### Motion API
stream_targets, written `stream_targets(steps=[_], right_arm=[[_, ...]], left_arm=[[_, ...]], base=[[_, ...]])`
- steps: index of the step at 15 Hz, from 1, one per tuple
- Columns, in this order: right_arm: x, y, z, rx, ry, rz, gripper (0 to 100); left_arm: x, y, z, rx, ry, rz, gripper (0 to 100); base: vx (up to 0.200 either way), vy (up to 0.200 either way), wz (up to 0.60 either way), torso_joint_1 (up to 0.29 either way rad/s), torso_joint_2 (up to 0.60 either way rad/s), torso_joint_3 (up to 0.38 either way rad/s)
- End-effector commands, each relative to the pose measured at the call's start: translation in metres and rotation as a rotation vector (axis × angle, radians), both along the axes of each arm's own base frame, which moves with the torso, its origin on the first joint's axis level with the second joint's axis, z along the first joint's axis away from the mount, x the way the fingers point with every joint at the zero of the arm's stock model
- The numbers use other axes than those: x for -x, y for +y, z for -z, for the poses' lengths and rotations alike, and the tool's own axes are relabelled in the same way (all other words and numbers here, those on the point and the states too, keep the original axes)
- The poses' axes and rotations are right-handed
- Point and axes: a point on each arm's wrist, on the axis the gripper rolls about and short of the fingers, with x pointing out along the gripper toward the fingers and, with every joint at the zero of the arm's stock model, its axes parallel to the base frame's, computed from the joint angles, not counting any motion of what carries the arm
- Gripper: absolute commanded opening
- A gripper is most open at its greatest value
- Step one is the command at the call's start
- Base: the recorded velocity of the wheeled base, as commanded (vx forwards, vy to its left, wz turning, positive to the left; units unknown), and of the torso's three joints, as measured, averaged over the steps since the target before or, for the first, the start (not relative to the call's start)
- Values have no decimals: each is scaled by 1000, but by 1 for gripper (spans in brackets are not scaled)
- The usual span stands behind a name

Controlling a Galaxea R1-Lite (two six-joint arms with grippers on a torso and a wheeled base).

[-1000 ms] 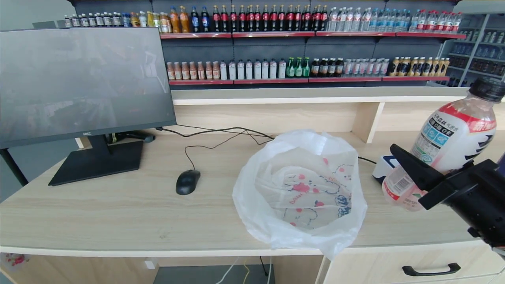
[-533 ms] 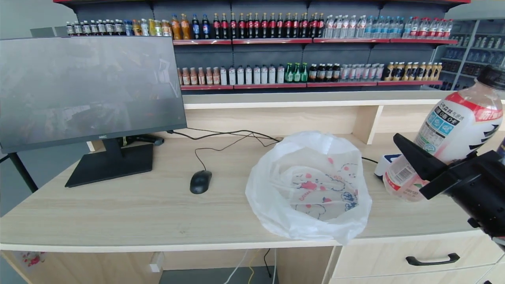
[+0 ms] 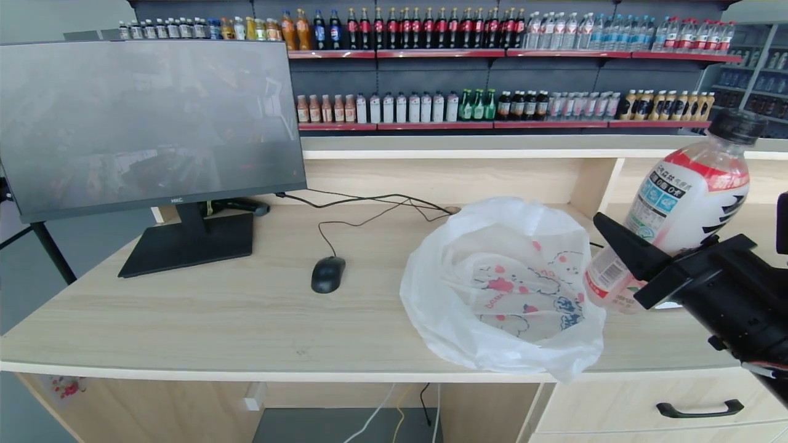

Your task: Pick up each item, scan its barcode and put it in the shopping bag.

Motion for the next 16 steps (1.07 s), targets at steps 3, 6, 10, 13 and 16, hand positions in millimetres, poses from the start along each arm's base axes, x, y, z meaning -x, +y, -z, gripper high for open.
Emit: stream_targets(steps=[3, 6, 10, 13, 16], right_arm=[[-29, 22, -16, -20, -68, -61, 0], [-52, 42, -11, -13, -57, -101, 0], [-76, 81, 11, -7, 4, -189, 0], [-84, 85, 25, 5, 48, -194, 0], [-93, 90, 36, 24, 71, -225, 0]], left_arm=[[0, 0, 0, 0, -1, -1, 100], [0, 0, 0, 2, -1, -1, 100], [0, 0, 0, 3, -1, -2, 100], [0, 0, 0, 3, -1, -1, 100], [0, 0, 0, 3, -1, -1, 100]], base=[[0, 0, 0, 0, 0, 0], [0, 0, 0, 0, 0, 0], [0, 0, 0, 0, 0, 0], [0, 0, 0, 0, 0, 0], [0, 0, 0, 0, 0, 0]])
